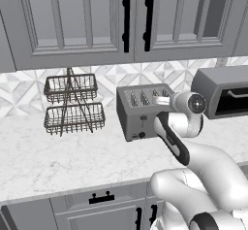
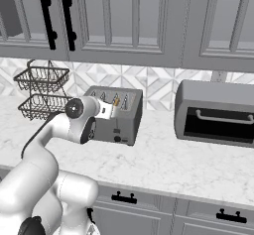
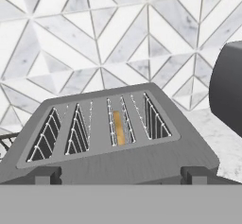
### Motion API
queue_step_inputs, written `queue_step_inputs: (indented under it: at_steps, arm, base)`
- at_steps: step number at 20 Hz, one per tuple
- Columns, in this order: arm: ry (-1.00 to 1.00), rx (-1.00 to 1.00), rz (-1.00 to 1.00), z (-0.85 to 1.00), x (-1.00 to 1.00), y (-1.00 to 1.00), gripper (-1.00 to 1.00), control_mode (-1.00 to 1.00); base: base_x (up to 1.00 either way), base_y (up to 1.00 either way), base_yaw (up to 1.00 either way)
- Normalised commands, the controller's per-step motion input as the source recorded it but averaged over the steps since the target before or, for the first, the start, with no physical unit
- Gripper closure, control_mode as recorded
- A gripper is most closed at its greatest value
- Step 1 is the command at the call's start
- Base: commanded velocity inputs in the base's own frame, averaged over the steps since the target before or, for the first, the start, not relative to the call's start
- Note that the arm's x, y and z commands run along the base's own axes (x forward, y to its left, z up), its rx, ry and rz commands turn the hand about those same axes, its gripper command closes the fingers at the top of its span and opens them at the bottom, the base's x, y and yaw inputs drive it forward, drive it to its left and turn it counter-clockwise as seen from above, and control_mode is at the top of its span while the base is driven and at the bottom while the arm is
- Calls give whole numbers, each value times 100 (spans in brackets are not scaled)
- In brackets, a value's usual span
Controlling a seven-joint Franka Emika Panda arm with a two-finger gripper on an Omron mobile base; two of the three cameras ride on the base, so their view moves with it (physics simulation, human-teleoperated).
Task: Start the toaster. Once the lever pops up, take the bread to the plate on the dining counter.
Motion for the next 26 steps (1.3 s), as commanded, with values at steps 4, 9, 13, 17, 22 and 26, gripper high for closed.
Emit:
queue_step_inputs:
  at_steps: [4, 9, 13, 17, 22, 26]
  arm:
    - [0, 0, 0, 0, 0, 0, -100, -100]
    - [0, 0, 0, 0, 0, 0, -100, -100]
    - [0, 0, 0, 0, 0, 0, -100, -100]
    - [0, 0, 0, 0, 0, 0, -100, -100]
    - [0, 0, 0, 0, 0, 0, -100, -100]
    - [0, 0, 0, 0, 0, 0, -100, -100]
  base:
    - [0, 0, 0]
    - [0, 0, 0]
    - [0, 0, 0]
    - [0, 0, 0]
    - [0, 0, 0]
    - [0, 0, 0]
